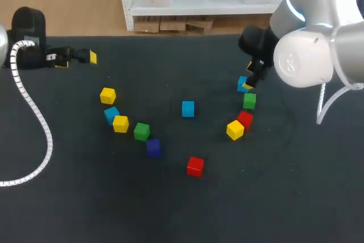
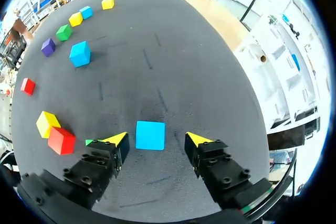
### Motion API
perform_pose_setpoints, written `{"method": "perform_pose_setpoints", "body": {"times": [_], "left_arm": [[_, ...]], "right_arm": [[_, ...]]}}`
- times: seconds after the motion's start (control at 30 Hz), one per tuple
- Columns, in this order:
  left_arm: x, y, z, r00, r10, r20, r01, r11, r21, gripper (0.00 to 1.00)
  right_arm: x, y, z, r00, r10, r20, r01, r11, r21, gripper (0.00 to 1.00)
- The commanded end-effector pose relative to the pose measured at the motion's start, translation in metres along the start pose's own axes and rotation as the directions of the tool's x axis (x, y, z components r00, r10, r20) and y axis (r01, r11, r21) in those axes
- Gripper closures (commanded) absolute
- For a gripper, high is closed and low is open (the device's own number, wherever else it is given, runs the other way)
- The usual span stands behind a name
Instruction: Place the blue cubes, place green cubes on the blue cubes, place the yellow cubes on the green cubes, then place the red cubes on the yellow cubes, and place purple cube on the red cubes.
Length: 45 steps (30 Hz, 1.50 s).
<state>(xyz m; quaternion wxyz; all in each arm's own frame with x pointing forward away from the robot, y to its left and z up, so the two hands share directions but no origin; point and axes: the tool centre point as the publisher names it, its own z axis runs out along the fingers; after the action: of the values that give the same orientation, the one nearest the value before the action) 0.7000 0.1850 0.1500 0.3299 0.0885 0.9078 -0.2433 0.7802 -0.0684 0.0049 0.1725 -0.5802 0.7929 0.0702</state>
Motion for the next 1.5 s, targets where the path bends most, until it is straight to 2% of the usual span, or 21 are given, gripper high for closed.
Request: {"method": "perform_pose_setpoints", "body": {"times": [0.03,0.3,0.4,0.43,0.5,0.8,0.9,0.93,0.97,1.2,1.5], "left_arm": [[0.0,0.0,0.0,1.0,0.0,0.0,0.0,1.0,0.0,0.0],[0.0,0.0,0.0,1.0,0.0,0.0,0.0,1.0,0.0,0.0],[0.0,0.0,0.0,1.0,0.0,0.0,0.0,1.0,0.0,0.0],[0.0,0.0,0.0,1.0,0.0,0.0,0.0,1.0,0.0,0.0],[0.0,0.0,0.0,1.0,0.0,0.0,0.0,1.0,0.0,0.0],[0.0,0.0,0.0,1.0,0.0,0.0,0.0,1.0,0.0,0.0],[0.0,0.0,0.0,1.0,0.0,0.0,0.0,1.0,0.0,0.0],[0.0,0.0,0.0,1.0,0.0,0.0,0.0,1.0,0.0,0.0],[0.0,0.0,0.0,1.0,0.0,0.0,0.0,1.0,0.0,0.0],[0.0,0.0,0.0,1.0,0.0,0.0,0.0,1.0,0.0,0.0],[0.0,0.0,0.0,1.0,0.0,0.0,0.0,1.0,0.0,0.0]], "right_arm": [[0.001,0.002,0.001,1.0,0.002,0.0,-0.002,1.0,0.004,0.33],[0.003,0.006,0.004,1.0,0.006,-0.009,-0.006,1.0,0.0,0.3],[0.004,0.007,0.004,1.0,0.01,-0.011,-0.01,1.0,-0.001,0.36],[0.004,0.007,0.005,1.0,0.014,-0.012,-0.014,1.0,0.0,0.51],[0.004,0.007,0.005,1.0,0.016,-0.012,-0.016,1.0,0.0,0.57],[0.005,0.012,0.007,1.0,0.025,-0.015,-0.025,1.0,-0.003,0.58],[0.005,0.013,0.008,0.999,0.029,-0.016,-0.029,1.0,-0.003,0.88],[0.005,0.013,0.008,0.999,0.03,-0.016,-0.03,1.0,-0.003,0.96],[0.005,0.013,0.008,0.999,0.03,-0.016,-0.031,1.0,-0.003,1.0],[0.003,0.015,0.006,1.0,0.028,-0.013,-0.028,1.0,0.005,1.0],[-0.016,0.022,-0.014,1.0,-0.025,0.019,0.024,1.0,0.009,1.0]]}}
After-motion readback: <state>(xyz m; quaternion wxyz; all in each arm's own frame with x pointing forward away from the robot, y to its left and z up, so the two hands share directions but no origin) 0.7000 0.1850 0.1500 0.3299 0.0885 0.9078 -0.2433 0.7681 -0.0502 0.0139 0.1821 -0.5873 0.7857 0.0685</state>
